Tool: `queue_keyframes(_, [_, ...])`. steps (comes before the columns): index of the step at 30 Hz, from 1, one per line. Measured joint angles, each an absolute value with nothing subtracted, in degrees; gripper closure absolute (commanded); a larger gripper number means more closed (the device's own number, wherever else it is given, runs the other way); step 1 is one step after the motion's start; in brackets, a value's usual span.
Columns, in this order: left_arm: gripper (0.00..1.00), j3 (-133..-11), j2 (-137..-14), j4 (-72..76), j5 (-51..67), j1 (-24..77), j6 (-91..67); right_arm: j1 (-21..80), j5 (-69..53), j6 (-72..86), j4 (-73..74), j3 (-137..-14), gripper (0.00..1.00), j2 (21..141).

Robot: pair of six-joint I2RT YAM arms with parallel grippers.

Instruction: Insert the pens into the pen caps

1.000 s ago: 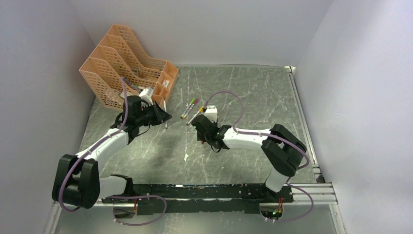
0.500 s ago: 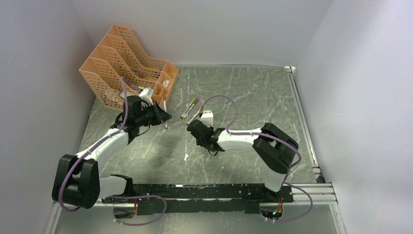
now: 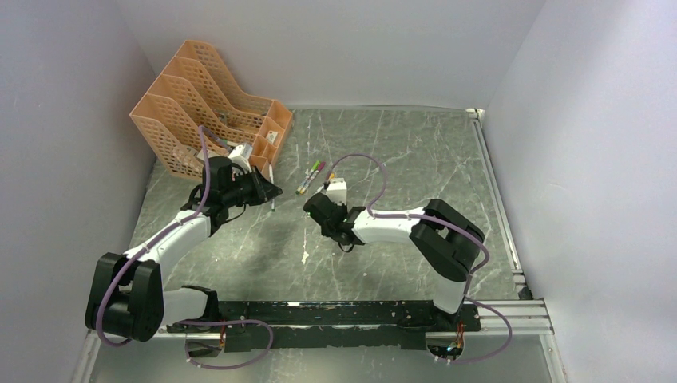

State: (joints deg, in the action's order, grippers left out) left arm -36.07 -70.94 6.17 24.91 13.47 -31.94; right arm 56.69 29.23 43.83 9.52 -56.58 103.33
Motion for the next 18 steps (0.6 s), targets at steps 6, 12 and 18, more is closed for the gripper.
queue_keyframes(6, [0.93,-34.61,-70.96,12.88,29.89,16.53,-33.34,55.79,24.05,43.46,6.24,-52.64,1.0,97.43])
queue_keyframes(12, [0.93,-29.71,-74.94,33.28,34.5,29.41,-40.91,49.08,14.37,44.18,-13.98,-39.11,1.0,76.62])
queue_keyframes(18, [0.93,-29.28,-79.94,50.17,35.29,36.18,-48.29,39.83,7.11,48.18,-30.98,-29.52,1.0,70.67])
